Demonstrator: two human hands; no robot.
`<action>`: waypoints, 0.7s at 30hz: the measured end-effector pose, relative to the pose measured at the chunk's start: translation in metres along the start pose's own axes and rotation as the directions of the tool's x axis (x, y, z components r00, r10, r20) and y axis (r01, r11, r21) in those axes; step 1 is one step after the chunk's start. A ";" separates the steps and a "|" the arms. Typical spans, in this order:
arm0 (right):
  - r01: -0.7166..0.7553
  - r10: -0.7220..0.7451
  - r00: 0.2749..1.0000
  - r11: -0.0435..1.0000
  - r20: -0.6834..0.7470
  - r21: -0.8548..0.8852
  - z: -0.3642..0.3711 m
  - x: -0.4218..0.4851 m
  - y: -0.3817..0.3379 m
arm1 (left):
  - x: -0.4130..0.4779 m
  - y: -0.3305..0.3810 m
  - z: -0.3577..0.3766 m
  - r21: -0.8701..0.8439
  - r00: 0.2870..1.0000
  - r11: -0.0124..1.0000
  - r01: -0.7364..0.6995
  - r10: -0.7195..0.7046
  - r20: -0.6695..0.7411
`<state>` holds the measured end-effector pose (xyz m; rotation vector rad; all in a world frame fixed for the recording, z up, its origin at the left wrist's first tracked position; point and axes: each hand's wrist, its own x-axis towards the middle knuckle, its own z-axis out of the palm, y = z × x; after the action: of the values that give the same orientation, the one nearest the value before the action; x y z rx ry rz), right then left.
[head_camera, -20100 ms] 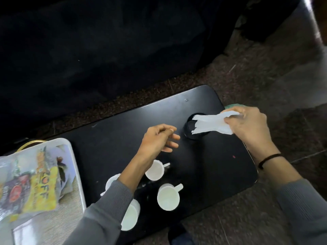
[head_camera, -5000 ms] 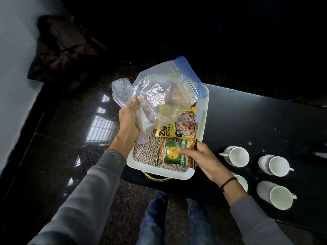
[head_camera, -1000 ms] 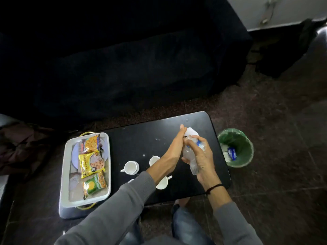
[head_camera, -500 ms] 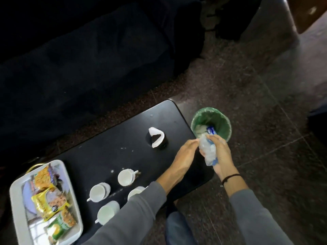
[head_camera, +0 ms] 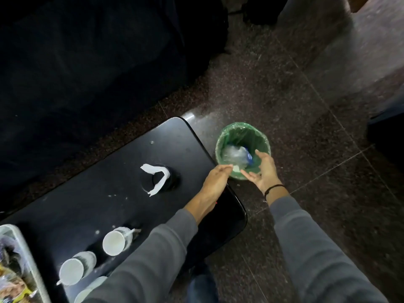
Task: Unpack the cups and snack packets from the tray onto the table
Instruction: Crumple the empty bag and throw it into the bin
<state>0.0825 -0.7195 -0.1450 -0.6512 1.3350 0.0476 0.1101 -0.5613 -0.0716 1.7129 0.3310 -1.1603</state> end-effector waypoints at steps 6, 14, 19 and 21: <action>-0.033 0.034 0.998 0.999 -0.057 0.007 -0.003 -0.023 0.021 | -0.011 -0.005 -0.008 0.020 1.000 1.000 0.001 0.000 -0.021; 0.014 -0.009 0.999 0.990 0.035 -0.143 0.008 -0.091 0.063 | -0.052 -0.026 -0.031 -0.034 0.997 0.999 0.025 -0.028 -0.066; -0.007 0.032 0.995 0.966 0.095 -0.257 0.021 -0.141 0.097 | -0.092 -0.051 -0.055 -0.031 0.988 0.999 -0.010 0.005 -0.152; -0.001 0.042 0.991 0.950 0.124 -0.314 0.030 -0.162 0.113 | -0.111 -0.064 -0.069 -0.052 0.983 0.998 -0.042 0.032 -0.183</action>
<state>0.0224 -0.5599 -0.0420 -0.8868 1.2192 0.3203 0.0484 -0.4422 -0.0151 1.7729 0.4376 -0.9609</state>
